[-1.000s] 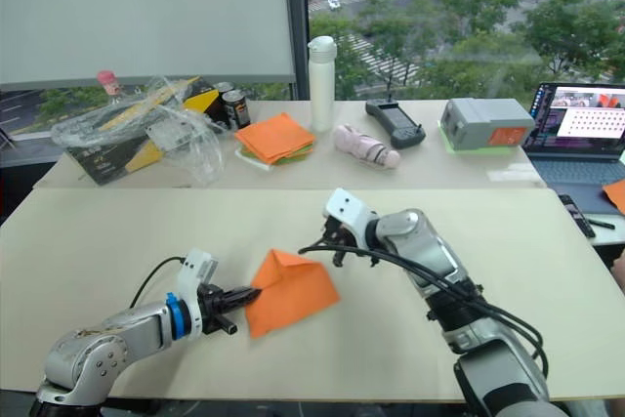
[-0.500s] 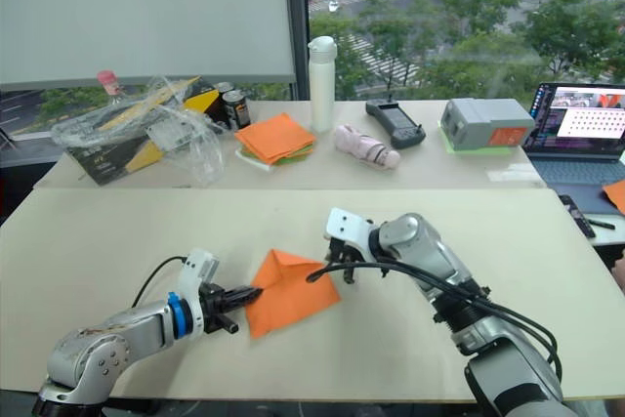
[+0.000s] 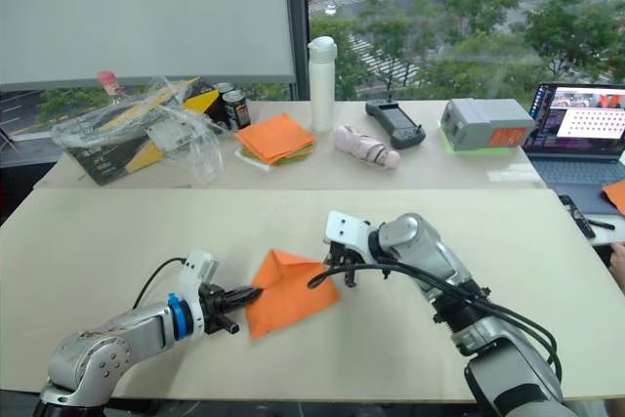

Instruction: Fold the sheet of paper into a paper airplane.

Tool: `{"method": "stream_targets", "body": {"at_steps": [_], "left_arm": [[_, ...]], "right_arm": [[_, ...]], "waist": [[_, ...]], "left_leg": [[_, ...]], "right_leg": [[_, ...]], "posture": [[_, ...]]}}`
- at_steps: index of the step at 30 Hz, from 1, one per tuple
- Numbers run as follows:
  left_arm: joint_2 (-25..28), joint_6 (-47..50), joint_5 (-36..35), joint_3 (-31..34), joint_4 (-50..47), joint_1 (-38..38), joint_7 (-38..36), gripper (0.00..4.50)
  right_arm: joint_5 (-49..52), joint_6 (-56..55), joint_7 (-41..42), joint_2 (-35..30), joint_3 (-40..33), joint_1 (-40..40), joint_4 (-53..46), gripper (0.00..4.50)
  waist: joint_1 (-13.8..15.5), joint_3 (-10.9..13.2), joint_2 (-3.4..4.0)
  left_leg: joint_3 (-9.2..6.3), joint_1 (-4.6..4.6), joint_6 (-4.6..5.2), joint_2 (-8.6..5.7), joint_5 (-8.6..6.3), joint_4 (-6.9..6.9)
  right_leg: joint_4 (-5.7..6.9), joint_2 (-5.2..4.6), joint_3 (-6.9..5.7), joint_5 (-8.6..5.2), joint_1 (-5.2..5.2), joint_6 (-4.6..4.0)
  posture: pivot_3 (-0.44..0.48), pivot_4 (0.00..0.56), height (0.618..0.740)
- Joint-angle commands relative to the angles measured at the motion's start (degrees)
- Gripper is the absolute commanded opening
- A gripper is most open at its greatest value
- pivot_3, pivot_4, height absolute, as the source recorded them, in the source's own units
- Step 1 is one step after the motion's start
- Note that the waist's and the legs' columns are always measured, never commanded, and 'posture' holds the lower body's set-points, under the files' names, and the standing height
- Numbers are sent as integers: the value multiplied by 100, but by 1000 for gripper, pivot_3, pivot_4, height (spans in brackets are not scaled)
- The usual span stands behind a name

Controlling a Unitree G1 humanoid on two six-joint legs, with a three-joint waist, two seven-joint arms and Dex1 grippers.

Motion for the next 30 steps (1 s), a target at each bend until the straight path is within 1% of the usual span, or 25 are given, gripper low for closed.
{"method": "stream_targets", "body": {"at_steps": [1,11,20,30], "left_arm": [[14,142,242,-100,196,121,179,15],[12,147,234,-60,191,132,203,15],[3,148,241,-49,206,108,216,15],[1,158,230,-17,174,106,232,15]], "right_arm": [[88,19,147,114,67,70,15,1],[191,74,234,267,-91,-9,180,1],[539,391,495,430,-238,-47,37,1],[636,480,413,531,-332,-192,211,1]], "waist": [[-9,0,0],[-19,0,0],[-16,0,0],[-18,0,0]], "left_leg": [[0,0,0,0,0,0],[0,2,0,2,0,0],[0,1,0,2,0,0],[0,0,0,1,0,1]], "right_leg": [[0,0,0,0,0,0],[1,2,0,0,0,0],[2,1,0,0,-2,0],[1,0,0,0,-3,0]], "posture": [[0,150,740],[0,150,740],[0,150,740],[0,150,740]]}}
